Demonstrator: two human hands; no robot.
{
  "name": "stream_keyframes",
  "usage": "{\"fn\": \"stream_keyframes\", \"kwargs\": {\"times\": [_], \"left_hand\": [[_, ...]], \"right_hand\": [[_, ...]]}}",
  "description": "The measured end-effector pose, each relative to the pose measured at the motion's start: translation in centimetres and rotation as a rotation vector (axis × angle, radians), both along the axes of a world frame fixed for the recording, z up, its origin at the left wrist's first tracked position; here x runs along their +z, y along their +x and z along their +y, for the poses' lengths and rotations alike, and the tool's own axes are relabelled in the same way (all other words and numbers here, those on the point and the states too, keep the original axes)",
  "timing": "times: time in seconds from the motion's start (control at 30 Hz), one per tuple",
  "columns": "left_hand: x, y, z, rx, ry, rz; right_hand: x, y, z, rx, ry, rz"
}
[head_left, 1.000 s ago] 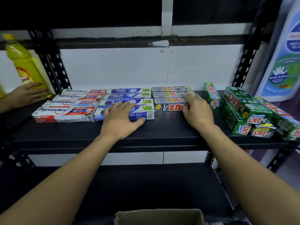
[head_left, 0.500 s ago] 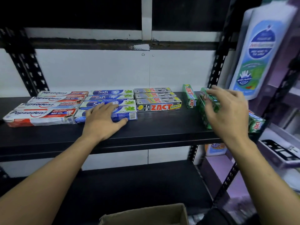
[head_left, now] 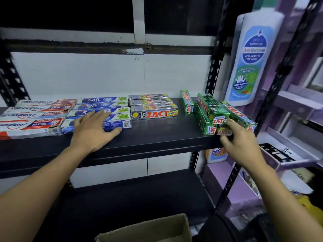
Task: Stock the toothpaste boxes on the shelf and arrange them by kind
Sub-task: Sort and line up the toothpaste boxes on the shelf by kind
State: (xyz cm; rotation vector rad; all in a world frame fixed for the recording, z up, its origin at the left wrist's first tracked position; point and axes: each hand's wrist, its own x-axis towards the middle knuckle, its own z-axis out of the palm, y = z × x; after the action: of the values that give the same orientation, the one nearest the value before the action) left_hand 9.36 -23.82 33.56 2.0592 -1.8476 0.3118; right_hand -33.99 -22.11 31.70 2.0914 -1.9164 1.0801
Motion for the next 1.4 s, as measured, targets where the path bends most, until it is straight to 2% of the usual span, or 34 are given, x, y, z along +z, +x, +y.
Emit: {"fn": "stream_keyframes", "kwargs": {"times": [0.3, 0.67, 0.8, 0.87, 1.0, 1.2, 1.3, 1.4], "left_hand": [[1.4, -2.7, 0.6, -0.169, -0.137, -0.1], [4.2, -23.7, -0.3, -0.672, -0.149, 0.134], [4.0, -28.4, -1.2, -0.693, -0.072, 0.208], [3.4, -29.1, -1.6, -0.668, -0.035, 0.213], [2.4, -28.6, -2.1, -0.666, -0.085, 0.266], [2.0, -28.1, -2.1, -0.676, -0.167, 0.414], [2.2, -28.2, -2.1, -0.697, -0.163, 0.351], [3.4, -28.8, -2.3, -0.727, -0.11, 0.117]], "right_hand": [[-1.2, -0.3, 0.6, 0.011, 0.002, -0.024], [-1.6, -0.6, 2.2, -0.062, -0.068, -0.096], [-1.0, -0.8, 2.3, -0.036, -0.097, -0.155], [-0.6, -1.4, 2.4, -0.016, -0.127, -0.251], [0.1, -2.7, 2.7, 0.007, -0.168, -0.298], [2.1, -3.6, 3.6, 0.036, -0.34, -0.379], [3.5, -3.8, 4.2, 0.057, -0.468, -0.402], [4.7, -4.3, 4.5, 0.073, -0.546, -0.418]]}}
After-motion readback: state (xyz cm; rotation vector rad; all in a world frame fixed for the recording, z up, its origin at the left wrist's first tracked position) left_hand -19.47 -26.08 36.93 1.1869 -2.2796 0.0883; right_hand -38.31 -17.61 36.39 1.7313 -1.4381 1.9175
